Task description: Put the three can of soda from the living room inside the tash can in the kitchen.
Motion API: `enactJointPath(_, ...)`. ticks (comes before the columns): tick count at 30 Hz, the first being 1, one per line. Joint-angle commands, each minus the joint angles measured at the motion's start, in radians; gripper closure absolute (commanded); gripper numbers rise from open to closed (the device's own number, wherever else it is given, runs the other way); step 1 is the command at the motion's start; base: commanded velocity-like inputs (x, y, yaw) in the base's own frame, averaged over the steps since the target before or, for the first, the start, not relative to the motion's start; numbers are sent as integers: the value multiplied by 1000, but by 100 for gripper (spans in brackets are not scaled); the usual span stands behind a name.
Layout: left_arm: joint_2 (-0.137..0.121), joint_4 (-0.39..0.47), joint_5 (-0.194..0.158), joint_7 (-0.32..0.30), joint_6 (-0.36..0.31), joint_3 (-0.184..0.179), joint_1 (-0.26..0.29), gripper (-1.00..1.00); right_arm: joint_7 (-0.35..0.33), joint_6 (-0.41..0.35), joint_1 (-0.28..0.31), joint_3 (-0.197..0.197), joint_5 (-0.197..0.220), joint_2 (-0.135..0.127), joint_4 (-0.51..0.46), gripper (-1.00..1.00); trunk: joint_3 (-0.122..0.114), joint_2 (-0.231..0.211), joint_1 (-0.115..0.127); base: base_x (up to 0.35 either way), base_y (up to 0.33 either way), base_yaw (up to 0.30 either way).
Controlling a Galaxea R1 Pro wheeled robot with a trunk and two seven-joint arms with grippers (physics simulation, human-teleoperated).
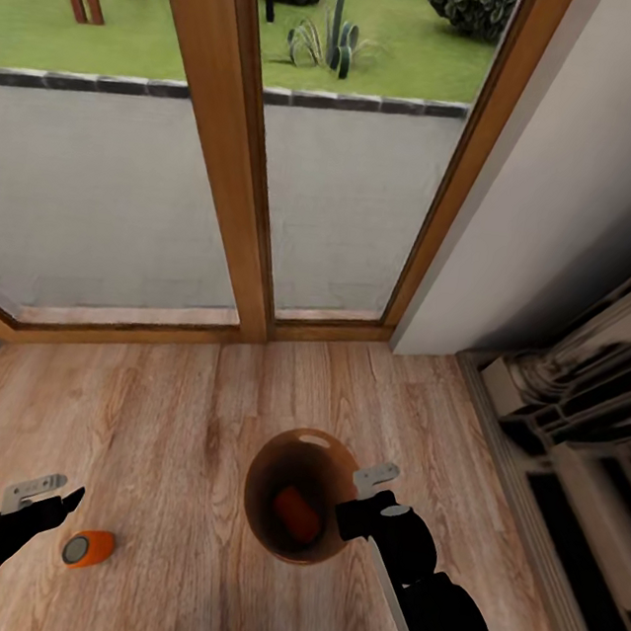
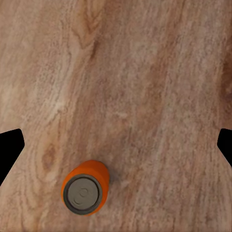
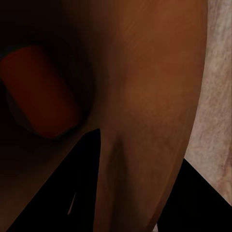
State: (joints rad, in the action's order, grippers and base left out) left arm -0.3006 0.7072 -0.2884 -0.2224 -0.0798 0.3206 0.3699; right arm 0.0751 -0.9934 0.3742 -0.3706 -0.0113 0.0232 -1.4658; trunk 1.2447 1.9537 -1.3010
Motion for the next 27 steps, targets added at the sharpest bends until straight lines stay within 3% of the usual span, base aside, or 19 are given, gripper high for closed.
enactJointPath(1, 0, 0, 0, 0, 0, 0, 0, -100, 0, 1, 0, -1, 13, 1, 0, 100, 3, 7, -4, 0, 0, 0)
enactJointPath(12, 0, 0, 0, 0, 0, 0, 0, -100, 0, 1, 0, -1, 13, 1, -1, 100, 38, 84, -46, 0, 0, 0)
enactJointPath(27, -1, -3, 0, 2, 0, 3, 1, -100, 1, 1, 0, -1, 14, 1, -1, 100, 38, 84, -46, 0, 0, 0)
